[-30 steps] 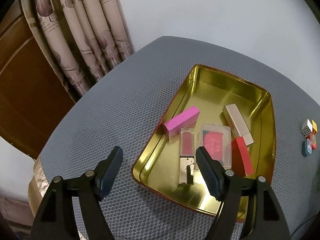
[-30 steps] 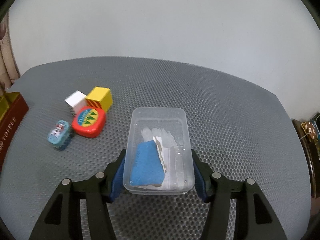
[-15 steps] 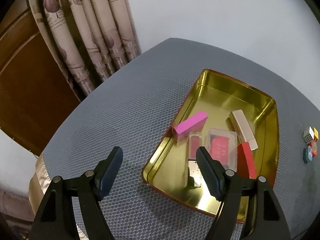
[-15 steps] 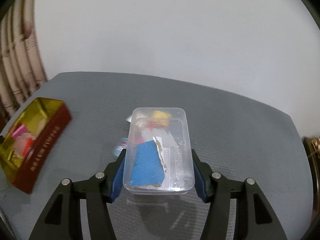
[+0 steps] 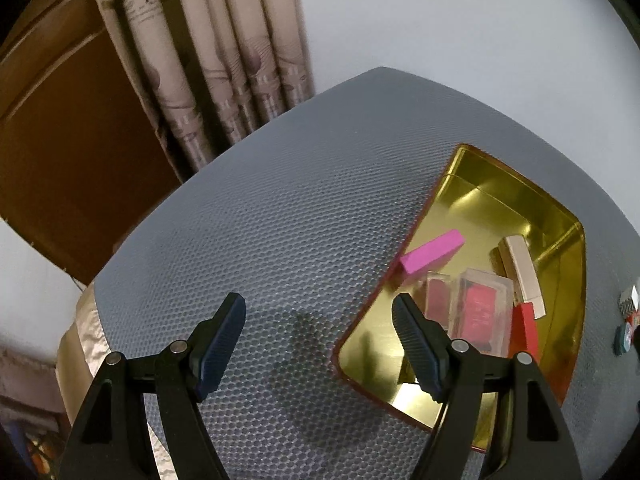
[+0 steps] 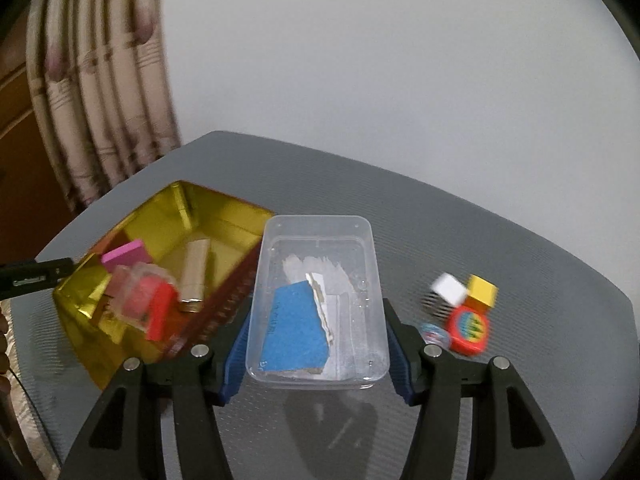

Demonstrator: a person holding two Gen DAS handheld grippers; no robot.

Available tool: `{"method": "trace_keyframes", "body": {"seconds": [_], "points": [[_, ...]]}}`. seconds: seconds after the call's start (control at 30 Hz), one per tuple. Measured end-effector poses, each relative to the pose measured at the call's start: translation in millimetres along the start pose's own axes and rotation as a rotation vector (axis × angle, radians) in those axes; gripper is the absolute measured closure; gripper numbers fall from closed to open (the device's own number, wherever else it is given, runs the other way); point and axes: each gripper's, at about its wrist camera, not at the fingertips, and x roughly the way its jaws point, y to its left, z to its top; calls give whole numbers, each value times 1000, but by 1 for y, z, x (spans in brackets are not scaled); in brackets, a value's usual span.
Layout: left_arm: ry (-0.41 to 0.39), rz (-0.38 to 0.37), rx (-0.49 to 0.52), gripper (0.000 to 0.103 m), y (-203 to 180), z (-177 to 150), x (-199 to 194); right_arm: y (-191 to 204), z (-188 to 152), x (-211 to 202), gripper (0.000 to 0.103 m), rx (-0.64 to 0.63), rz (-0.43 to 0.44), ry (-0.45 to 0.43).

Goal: Organize rigid objects
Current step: 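Carry the blue-sponge box with right gripper into the tin and release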

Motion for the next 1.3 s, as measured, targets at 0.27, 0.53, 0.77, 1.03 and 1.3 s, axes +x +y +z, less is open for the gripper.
{"method": "trace_keyframes", "body": {"seconds": [0.27,0.53,0.77,1.03,1.3], "points": [[20,19,-32,29,20,-2,8,44,30,23,44,-61,61,17],[18,25,-58,29,28,-1,8,72,50,46,44,-112,80,48],[16,31,-87,29,39,1,10,88,62,70,44,-144,70,79],[21,42,-112,29,49,2,15,94,65,89,44,-134,66,118],[19,49,-111,29,51,2,18,90,62,96,43,-101,76,140]]}}
